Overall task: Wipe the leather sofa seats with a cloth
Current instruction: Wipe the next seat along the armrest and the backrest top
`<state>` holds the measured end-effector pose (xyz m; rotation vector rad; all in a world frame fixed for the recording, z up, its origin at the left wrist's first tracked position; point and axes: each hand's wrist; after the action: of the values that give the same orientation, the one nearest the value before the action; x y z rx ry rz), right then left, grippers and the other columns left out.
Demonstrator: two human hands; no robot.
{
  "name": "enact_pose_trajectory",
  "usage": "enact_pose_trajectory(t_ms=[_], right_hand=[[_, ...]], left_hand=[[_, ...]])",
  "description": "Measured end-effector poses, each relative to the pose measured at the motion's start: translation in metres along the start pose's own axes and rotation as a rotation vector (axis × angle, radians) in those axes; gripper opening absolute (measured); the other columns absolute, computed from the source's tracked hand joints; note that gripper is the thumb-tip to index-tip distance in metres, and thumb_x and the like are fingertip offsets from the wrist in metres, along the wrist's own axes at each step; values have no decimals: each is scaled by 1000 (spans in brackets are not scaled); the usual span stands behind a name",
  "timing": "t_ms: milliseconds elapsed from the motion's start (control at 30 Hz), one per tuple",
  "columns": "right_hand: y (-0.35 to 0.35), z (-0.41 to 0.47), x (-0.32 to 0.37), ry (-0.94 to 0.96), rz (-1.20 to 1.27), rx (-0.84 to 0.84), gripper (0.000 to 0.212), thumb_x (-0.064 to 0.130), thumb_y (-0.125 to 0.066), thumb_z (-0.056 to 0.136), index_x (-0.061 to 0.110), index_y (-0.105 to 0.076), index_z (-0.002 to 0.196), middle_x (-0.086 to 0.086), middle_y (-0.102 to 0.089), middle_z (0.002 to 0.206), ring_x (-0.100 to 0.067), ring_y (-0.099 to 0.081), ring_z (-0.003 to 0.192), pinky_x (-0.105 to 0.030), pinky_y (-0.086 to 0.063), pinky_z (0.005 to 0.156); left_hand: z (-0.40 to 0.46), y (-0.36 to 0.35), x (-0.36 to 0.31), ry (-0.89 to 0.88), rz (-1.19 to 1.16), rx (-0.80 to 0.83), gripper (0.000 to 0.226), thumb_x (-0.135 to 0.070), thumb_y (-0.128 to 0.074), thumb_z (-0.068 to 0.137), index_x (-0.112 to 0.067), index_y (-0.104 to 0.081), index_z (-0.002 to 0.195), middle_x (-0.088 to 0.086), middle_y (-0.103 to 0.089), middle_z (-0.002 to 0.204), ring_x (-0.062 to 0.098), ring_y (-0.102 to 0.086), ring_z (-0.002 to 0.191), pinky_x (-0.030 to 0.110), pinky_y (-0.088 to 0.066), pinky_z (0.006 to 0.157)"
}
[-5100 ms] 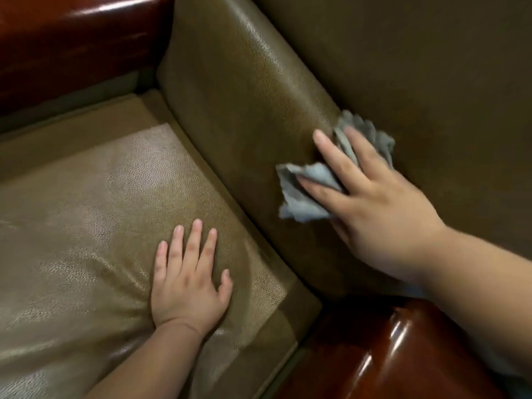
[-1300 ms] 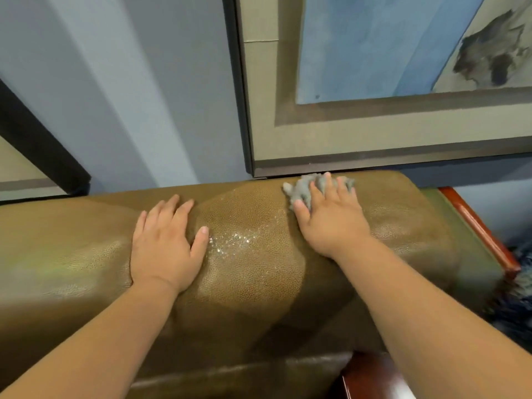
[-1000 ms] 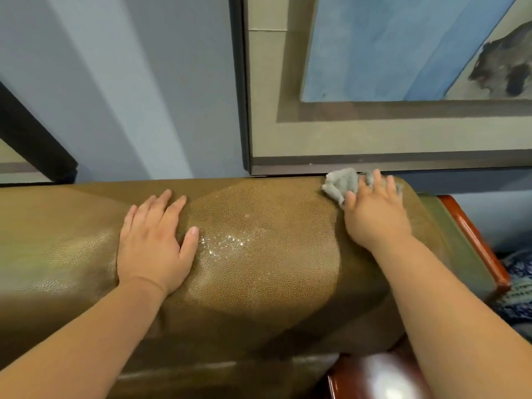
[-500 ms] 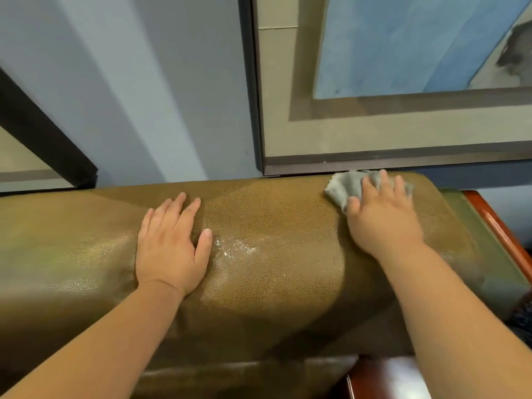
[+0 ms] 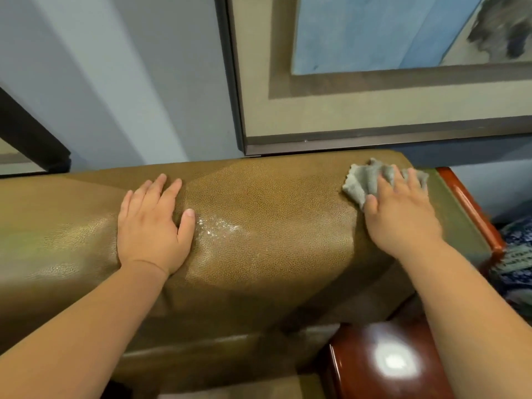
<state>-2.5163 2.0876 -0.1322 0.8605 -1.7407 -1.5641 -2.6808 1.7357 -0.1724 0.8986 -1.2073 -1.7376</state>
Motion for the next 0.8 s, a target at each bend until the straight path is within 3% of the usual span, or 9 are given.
enact_pose_trajectory(t_ms=[100,200,300,367,467,567,633,733,800], right_hand=[[-5,-31,87,111,70,-94,71,42,-22,97,11,-34,159,-15,-24,169,-37,-15,157,-52,-13,127],[-17,-66,165,420,95,-56,68,43,-21,103,14,-18,165,-8,-11,173,-32,-4,160,-51,-6,129],[-25,-59,151,575,76,-96,66,46,-27,104,15,-30,162,-8,-25,170,-29,-15,159,-46,-8,130],[-31,-43,98,492,18,-165,66,45,-27,101,15,-42,158,-11,-39,164,-32,-27,155,-45,-17,129],[-20,-27,1,84,0,-133,71,44,-18,97,9,-44,153,-18,-40,161,-38,-29,152,-53,-25,125],[-10,-31,23,-125,19,-122,81,45,-9,90,3,-48,148,-23,-42,157,-43,-30,146,-58,-27,120],[-13,-45,101,-7,57,-132,78,45,-10,93,11,-39,157,-16,-33,164,-39,-23,152,-55,-21,124],[-23,-77,225,353,122,-72,66,42,-21,105,17,-17,165,-7,-11,173,-30,-2,160,-52,-3,129],[-24,-84,247,518,137,-36,64,41,-24,107,16,-17,166,-6,-12,173,-27,-2,160,-49,-2,130]], left_hand=[[-2,2,0,-2,2,14,66,-51,-37,96,-19,-51,152,11,-47,160,35,-39,149,53,-21,127],[-1,1,1,-7,-1,13,66,-52,-38,96,-20,-51,152,11,-46,161,34,-38,148,53,-22,127],[-2,0,3,-9,21,6,68,-53,-36,96,-19,-50,153,11,-46,161,34,-39,148,53,-23,127],[-1,0,3,-20,19,0,68,-53,-36,95,-19,-51,153,12,-46,160,35,-40,147,53,-23,126],[-2,-3,4,-20,9,-14,68,-53,-36,96,-19,-52,152,12,-48,159,35,-41,146,53,-24,126],[-2,-4,4,-15,14,-4,67,-53,-33,98,-19,-51,152,11,-47,159,33,-40,147,52,-23,126],[-3,-1,4,-16,9,13,67,-53,-31,98,-19,-51,153,11,-46,160,33,-39,148,52,-22,127],[-2,-1,8,-20,-4,27,69,-48,-26,97,-19,-50,154,11,-45,162,32,-38,149,52,-22,127],[-3,-1,10,-25,-10,45,70,-44,-21,96,-20,-49,155,10,-43,163,31,-37,150,51,-22,127]])
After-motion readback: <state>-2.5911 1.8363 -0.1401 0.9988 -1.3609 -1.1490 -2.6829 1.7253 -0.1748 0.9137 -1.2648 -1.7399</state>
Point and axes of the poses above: each hand's wrist, its own z-axis towards the middle knuckle, its own y-axis out of the back of the hand, x = y × z
